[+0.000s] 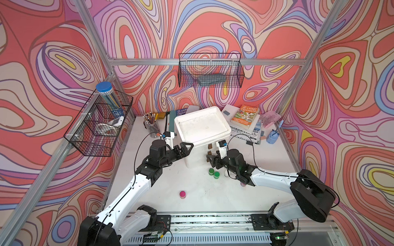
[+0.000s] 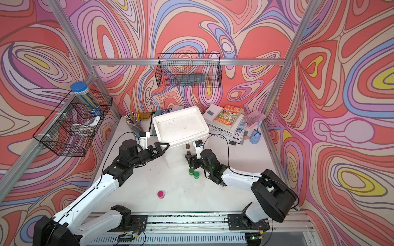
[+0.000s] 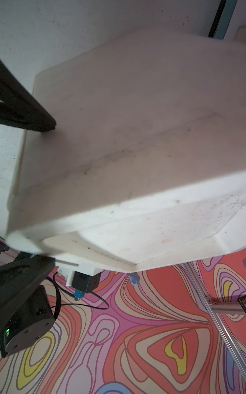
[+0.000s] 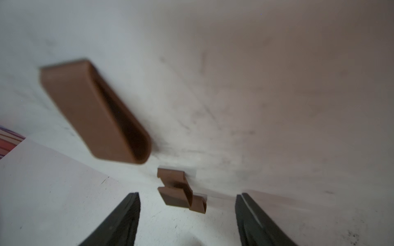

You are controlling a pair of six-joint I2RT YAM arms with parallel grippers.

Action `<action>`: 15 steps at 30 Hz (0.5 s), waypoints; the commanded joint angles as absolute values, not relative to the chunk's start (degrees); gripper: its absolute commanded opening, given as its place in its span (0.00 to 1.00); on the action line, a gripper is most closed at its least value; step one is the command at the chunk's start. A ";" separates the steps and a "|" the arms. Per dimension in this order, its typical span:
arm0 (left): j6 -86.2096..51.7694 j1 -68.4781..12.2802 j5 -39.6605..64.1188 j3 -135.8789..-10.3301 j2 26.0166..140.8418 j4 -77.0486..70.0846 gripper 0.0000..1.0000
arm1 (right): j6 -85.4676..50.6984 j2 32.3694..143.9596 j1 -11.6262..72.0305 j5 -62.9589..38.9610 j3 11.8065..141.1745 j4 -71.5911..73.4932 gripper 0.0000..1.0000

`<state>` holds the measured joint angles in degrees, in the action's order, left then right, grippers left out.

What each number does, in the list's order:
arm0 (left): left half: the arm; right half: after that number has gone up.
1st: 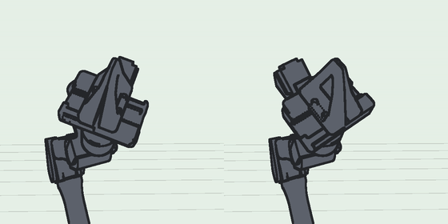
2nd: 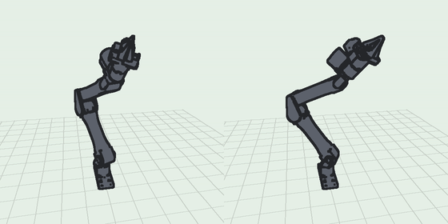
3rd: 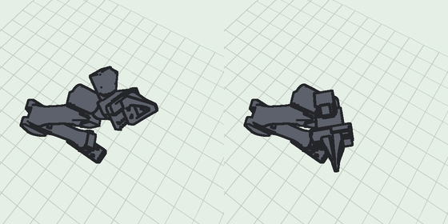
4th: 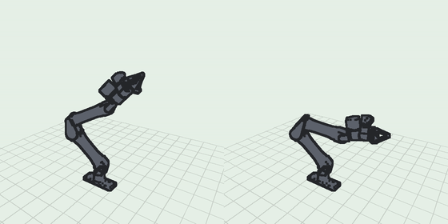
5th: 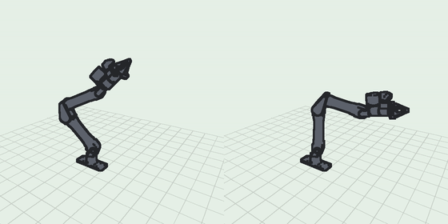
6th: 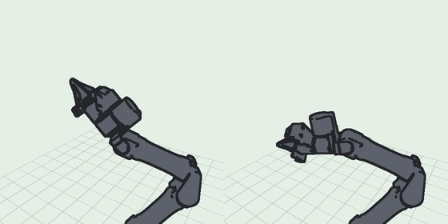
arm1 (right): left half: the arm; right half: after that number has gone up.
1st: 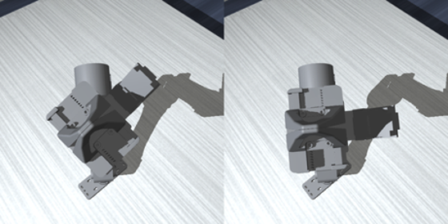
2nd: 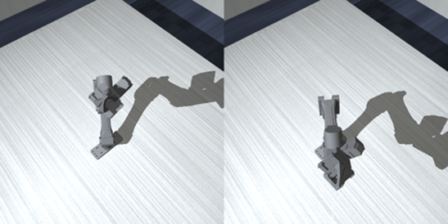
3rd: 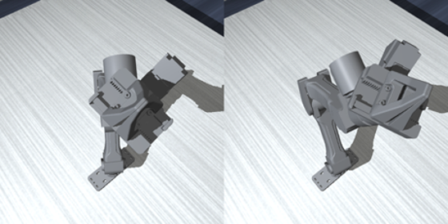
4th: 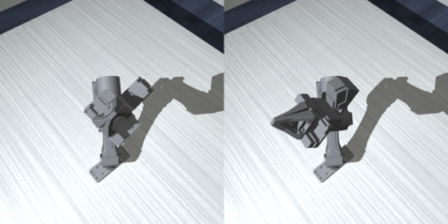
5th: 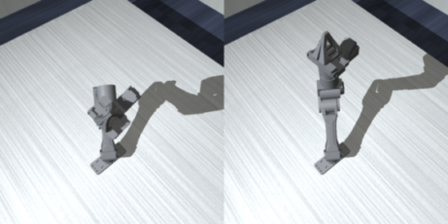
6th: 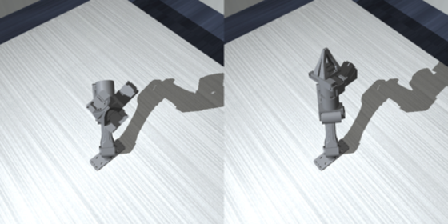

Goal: Put the paint cans in the drawer according to color
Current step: Adjust the storage box at the center of the board, then open the drawer in the storage box.

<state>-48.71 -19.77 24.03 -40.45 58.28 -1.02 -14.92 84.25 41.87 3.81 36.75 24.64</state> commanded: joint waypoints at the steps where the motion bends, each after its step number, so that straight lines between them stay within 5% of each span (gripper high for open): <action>1: -48.96 -20.17 18.72 -40.87 57.12 -2.69 0.90 | -13.81 85.46 42.35 8.88 35.93 28.11 0.71; 15: -42.70 -22.60 3.97 -45.00 50.55 11.85 0.88 | -17.33 87.89 43.54 10.46 36.15 31.38 0.59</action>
<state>-44.80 -21.82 8.10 -43.86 51.55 7.77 -16.01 86.87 43.22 9.30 36.45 28.03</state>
